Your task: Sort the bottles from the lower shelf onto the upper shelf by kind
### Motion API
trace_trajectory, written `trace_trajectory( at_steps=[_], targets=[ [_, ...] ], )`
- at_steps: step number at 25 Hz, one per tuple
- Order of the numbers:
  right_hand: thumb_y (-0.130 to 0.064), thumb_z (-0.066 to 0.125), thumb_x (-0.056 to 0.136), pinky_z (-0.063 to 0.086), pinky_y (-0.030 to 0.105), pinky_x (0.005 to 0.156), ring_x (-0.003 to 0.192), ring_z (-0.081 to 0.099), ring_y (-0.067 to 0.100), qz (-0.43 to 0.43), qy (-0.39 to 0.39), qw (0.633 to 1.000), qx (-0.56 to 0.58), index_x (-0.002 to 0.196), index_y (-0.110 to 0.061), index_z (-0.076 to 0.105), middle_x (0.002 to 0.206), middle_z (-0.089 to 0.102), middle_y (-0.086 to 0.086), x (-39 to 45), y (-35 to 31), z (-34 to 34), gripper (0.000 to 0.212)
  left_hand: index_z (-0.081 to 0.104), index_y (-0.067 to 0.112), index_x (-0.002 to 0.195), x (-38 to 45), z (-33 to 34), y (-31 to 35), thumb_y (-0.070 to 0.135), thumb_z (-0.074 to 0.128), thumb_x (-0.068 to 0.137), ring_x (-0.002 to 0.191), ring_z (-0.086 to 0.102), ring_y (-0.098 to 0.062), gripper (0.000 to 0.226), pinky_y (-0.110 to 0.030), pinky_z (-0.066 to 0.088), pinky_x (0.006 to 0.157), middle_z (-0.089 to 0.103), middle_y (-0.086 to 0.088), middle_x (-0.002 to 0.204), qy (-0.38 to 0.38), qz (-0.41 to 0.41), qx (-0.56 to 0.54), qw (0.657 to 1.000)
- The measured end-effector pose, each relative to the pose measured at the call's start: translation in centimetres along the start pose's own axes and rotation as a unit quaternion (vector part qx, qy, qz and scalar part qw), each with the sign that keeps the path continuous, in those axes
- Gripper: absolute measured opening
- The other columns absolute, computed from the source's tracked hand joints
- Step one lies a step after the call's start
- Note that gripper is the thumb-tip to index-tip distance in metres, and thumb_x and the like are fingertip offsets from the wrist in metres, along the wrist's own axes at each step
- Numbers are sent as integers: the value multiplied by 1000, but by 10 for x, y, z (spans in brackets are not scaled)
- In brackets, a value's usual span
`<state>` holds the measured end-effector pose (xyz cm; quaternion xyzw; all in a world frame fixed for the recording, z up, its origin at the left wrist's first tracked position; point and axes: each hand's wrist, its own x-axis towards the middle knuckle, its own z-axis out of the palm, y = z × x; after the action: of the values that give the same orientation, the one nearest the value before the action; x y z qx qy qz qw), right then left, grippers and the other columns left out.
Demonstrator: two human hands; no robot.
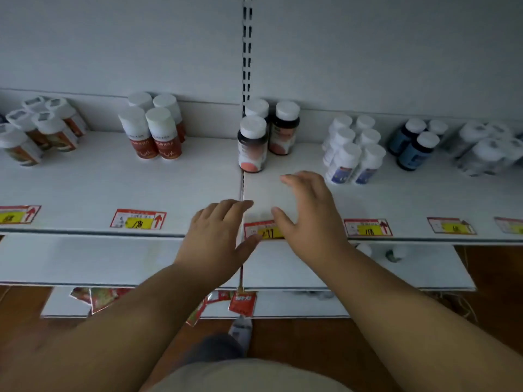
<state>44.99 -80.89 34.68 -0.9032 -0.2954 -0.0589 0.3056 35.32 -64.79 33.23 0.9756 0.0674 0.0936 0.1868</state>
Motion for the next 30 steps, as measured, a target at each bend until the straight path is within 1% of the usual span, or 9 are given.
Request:
trace_trajectory(
  at_steps=[2,4,7,11,15,19,23,27,30],
  targets=[
    [-27,67,91,52,36,82,103,58,19,10,19,999,36,131,-13,54,119,58,5,-33,1,-12,45,55,24,128,-28,9,18,43,56,93,107,58,-17,40,-35,45,93,63,5,118,36,44,-12,998],
    [-30,62,95,52,32,77,93,56,12,67,-4,997,47,127,-15,55,110,59,-2,-71,8,-27,36,60,24,122,-55,24,38,35,60,91,96,61,-15,32,-33,49,85,66,7,107,-6,83,-21,996],
    [-37,55,98,49,28,82,99,52,8,143,-48,988,41,128,-24,52,113,50,-10,-112,19,-31,33,58,25,124,-66,50,48,33,60,91,100,61,-16,34,-34,50,87,66,5,112,-78,116,-23,990],
    [-35,57,97,51,33,88,108,56,15,204,-31,978,37,129,-20,53,126,54,-1,-135,39,-2,36,58,21,127,-46,93,40,30,60,92,109,59,-22,36,-35,45,92,63,-1,121,-121,130,-28,984],
    [-29,62,94,53,34,87,102,62,17,227,14,971,68,122,-13,59,119,61,5,-143,73,81,32,53,22,132,-27,163,-7,32,59,93,117,55,-23,41,-40,45,99,59,-2,129,-161,121,-18,979],
    [-32,64,94,50,27,87,103,61,14,251,5,965,71,123,-18,57,124,58,2,-122,115,178,33,49,22,136,-10,218,-69,32,60,92,121,54,-23,46,-42,47,101,55,-1,135,-149,47,-2,988],
    [-35,66,92,46,23,92,109,62,17,242,-15,967,73,132,-21,52,129,57,3,-79,158,265,45,46,24,138,12,267,-127,33,60,92,123,53,-22,49,-44,47,101,53,0,137,-128,4,18,992],
    [-33,65,92,51,34,96,113,59,25,175,-31,983,34,140,-23,38,129,55,8,-27,197,338,56,44,28,139,34,313,-158,39,60,91,123,52,-19,51,-43,48,101,53,4,138,-86,-24,21,996],
    [-28,61,92,52,43,88,112,56,31,172,-41,984,12,149,-31,23,129,50,13,19,213,373,68,44,30,139,45,329,-168,43,58,91,123,52,-15,52,-42,48,101,52,6,138,-64,-28,2,998]
  ],
)
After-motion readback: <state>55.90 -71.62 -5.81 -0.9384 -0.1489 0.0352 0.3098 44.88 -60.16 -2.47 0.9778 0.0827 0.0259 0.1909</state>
